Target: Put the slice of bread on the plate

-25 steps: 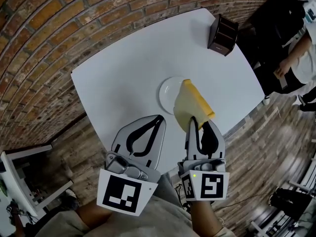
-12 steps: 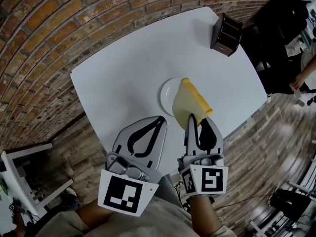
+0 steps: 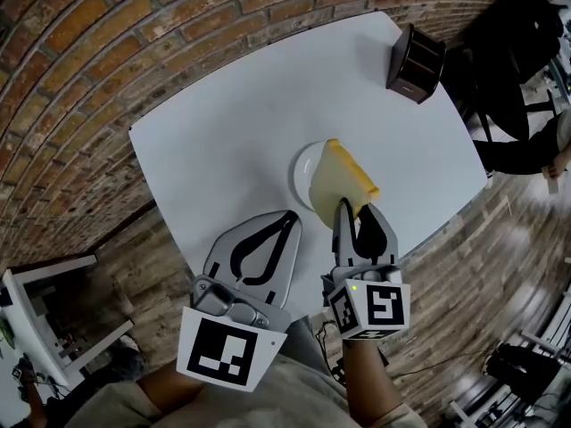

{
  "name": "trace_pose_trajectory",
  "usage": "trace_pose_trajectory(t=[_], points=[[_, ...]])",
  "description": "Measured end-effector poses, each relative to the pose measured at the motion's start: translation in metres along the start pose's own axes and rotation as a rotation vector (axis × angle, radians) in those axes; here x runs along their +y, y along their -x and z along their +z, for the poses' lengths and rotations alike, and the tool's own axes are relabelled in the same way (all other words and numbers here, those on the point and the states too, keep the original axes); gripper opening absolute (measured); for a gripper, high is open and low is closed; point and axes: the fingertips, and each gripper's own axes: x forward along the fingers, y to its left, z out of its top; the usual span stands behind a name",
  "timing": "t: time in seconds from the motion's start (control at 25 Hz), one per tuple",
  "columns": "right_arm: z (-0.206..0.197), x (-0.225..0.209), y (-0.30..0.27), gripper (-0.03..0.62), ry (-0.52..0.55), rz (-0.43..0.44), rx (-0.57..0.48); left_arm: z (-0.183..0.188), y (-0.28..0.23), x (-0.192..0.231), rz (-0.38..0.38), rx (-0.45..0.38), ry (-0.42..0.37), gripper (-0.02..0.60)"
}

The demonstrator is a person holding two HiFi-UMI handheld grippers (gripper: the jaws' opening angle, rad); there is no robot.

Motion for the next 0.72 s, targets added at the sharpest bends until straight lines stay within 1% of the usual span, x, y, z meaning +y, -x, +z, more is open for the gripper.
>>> trace_pose_trajectory(t=[0.36, 0.72], points=[[-0.016, -0.003, -0.022, 0.103, -0.071, 0.031, 0.043, -0.002, -0.005, 0.004, 0.003, 0.007, 0.002, 0.009], [-0.023, -0.008, -0.032, 0.103, -0.120, 0.036, 0.068, -0.001, -0.009, 0.005, 0.005, 0.011, 0.007, 0.009]])
